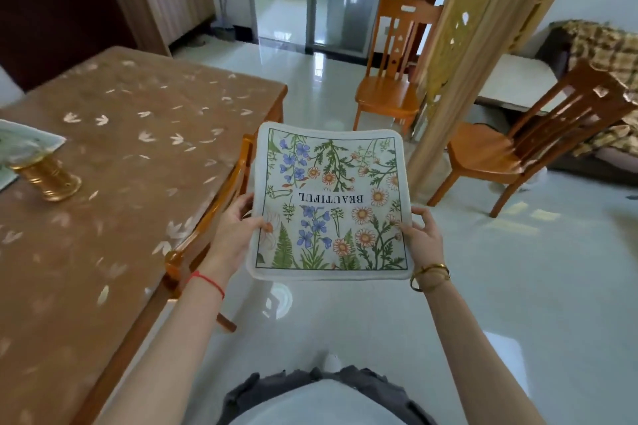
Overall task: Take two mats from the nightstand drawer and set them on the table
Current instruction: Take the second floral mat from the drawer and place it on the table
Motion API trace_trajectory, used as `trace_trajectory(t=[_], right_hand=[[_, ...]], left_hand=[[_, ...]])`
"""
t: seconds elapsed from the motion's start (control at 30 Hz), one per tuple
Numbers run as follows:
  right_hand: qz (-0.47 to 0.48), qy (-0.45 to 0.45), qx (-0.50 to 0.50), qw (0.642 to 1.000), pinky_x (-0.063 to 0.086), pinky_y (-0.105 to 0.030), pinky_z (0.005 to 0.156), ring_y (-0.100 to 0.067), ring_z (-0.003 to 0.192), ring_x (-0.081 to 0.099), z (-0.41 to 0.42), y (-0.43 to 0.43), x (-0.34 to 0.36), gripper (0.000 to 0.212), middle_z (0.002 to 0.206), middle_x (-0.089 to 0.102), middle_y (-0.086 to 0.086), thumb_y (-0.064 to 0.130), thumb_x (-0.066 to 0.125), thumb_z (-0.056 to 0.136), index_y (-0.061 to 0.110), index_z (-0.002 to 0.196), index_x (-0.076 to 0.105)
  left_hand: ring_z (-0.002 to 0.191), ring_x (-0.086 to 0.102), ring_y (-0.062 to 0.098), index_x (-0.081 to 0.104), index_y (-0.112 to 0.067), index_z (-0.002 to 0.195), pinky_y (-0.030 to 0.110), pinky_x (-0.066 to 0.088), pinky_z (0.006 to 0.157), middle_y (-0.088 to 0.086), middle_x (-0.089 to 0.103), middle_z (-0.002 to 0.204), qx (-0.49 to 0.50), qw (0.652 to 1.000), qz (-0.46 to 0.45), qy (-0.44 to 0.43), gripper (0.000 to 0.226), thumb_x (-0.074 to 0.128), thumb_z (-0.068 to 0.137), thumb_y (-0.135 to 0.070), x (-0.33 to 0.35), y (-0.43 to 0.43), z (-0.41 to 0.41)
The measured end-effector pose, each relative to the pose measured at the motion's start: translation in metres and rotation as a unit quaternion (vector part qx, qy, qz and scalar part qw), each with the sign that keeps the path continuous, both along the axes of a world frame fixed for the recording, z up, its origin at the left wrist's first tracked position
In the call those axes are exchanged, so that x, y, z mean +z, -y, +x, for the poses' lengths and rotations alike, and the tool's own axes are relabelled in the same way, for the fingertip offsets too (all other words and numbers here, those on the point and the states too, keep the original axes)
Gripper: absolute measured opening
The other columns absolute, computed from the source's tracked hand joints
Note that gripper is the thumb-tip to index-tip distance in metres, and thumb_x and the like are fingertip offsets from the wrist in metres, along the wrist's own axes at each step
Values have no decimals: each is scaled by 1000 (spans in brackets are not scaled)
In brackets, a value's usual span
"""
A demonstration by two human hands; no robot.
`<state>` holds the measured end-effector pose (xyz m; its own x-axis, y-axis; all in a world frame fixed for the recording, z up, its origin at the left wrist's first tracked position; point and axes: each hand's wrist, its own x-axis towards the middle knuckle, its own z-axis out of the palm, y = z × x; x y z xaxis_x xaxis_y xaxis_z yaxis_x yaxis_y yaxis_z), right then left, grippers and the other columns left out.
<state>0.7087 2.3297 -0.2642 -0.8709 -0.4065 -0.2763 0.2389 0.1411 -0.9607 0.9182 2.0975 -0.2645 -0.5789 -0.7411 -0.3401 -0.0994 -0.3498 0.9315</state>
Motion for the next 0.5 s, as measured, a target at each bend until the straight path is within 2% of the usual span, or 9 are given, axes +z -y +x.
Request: trace_trajectory(t=[0.1, 0.2, 0.27, 0.33, 0.43, 0.5], right_hand=[[16, -6, 49, 999, 58, -40, 51, -25, 58, 66, -37, 28, 2, 31, 70, 74, -2, -3, 54, 88, 28, 82, 54], [38, -15, 98, 994, 56, -50, 62, -28, 66, 63, -63, 65, 3, 34, 81, 72, -12, -4, 55, 87, 29, 81, 53], [46, -24, 126, 991, 56, -44, 59, -27, 62, 60, -74, 89, 3, 33, 81, 69, -15, -5, 53, 86, 28, 83, 53], [56, -29, 163, 985, 55, -36, 50, -25, 56, 58, -82, 117, 2, 33, 73, 67, -10, -4, 50, 86, 29, 85, 54], [67, -42, 213, 974, 55, -32, 46, -20, 52, 60, -88, 163, 0, 35, 64, 68, 2, -1, 50, 88, 33, 81, 55], [70, -51, 248, 965, 56, -33, 50, -19, 55, 61, -88, 197, 1, 34, 70, 69, 0, 1, 52, 89, 34, 81, 56]], left_hand=[[104, 70, 29, 64, -13, 117, 48, 59, 85, 8, 73, 108, 53, 998, -11, 12, 62, 59, 67, 21, 1, 6, -21], [93, 73, 22, 63, -20, 105, 39, 61, 72, 6, 73, 104, 117, 993, 10, 21, 48, 57, 75, 17, 0, 15, -33], [78, 77, 17, 62, -20, 103, 32, 60, 58, 5, 75, 99, 156, 987, 30, 17, 39, 56, 83, 13, -2, 23, -35], [70, 77, 17, 61, -14, 108, 30, 59, 53, 7, 77, 95, 194, 980, 33, 16, 28, 58, 88, 5, -4, 34, -31], [74, 77, 18, 56, -14, 120, 35, 61, 59, 5, 77, 94, 247, 968, 31, 24, 30, 64, 91, -12, -3, 55, -22], [77, 77, 19, 56, -17, 121, 37, 61, 63, 3, 78, 92, 279, 959, 39, 19, 30, 64, 92, -19, -2, 75, -13]])
